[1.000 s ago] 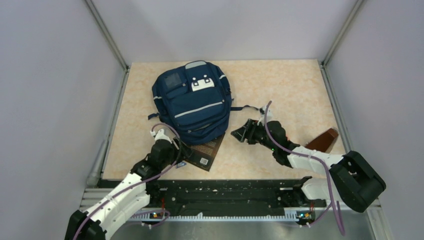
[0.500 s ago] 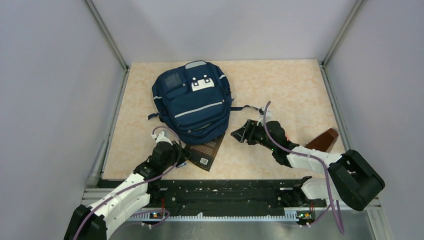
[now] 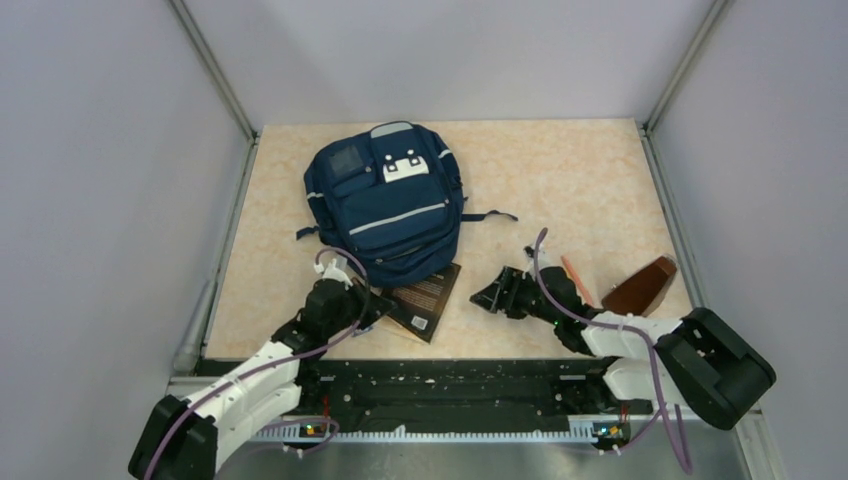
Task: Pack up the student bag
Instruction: Pick up the book from the center of the board.
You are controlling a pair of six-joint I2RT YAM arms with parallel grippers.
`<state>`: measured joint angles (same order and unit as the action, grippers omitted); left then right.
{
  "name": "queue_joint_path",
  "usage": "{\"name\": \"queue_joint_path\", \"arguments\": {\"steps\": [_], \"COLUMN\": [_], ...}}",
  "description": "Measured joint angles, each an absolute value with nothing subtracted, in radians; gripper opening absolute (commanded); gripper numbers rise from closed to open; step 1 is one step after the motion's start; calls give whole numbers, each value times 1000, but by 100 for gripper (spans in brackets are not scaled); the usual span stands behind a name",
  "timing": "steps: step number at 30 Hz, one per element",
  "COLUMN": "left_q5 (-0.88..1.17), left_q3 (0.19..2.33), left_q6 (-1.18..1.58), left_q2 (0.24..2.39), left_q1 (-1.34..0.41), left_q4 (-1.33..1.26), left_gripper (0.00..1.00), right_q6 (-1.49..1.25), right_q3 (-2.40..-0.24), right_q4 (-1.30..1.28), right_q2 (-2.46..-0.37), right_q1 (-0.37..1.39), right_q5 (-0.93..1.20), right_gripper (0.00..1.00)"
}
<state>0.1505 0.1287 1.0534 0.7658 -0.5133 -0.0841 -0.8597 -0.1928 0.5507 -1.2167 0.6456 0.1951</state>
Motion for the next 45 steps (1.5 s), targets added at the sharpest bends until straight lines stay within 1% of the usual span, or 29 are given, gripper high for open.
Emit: {"name": "queue_joint_path", "arguments": {"steps": [5, 9, 17, 23, 27, 36, 40, 45], "left_q5": [194, 239, 339, 361, 362, 362, 358, 358], "left_q3": [141, 193, 326, 333, 333, 332, 321, 304], "left_q6": [1082, 1075, 1052, 1048, 1049, 1049, 1050, 1053], "left_q2": [729, 725, 808, 826, 828, 828, 822, 807], "left_q1": [-515, -520, -543, -552, -553, -559, -565, -570], "left_q4": [-133, -165, -255, -292, -294, -296, -296, -296], "left_gripper": [0, 0, 0, 0, 0, 0, 0, 0], "right_q6": [-920, -981, -1114, -1216, -1289, -1456, -1516, -1541], "right_q3": [-146, -127, -111, -112, -112, -132, -134, -188], "right_q4": [593, 634, 705, 764, 809, 911, 950, 935], "right_q2": [-1182, -1158, -1105, -1103, -1122, -1238, -1241, -1251], "right_q1": [646, 646, 646, 646, 646, 652, 660, 682], "right_q5": [216, 234, 255, 264, 269, 318, 319, 321], "right_gripper": [69, 70, 72, 75, 75, 75, 76, 75]}}
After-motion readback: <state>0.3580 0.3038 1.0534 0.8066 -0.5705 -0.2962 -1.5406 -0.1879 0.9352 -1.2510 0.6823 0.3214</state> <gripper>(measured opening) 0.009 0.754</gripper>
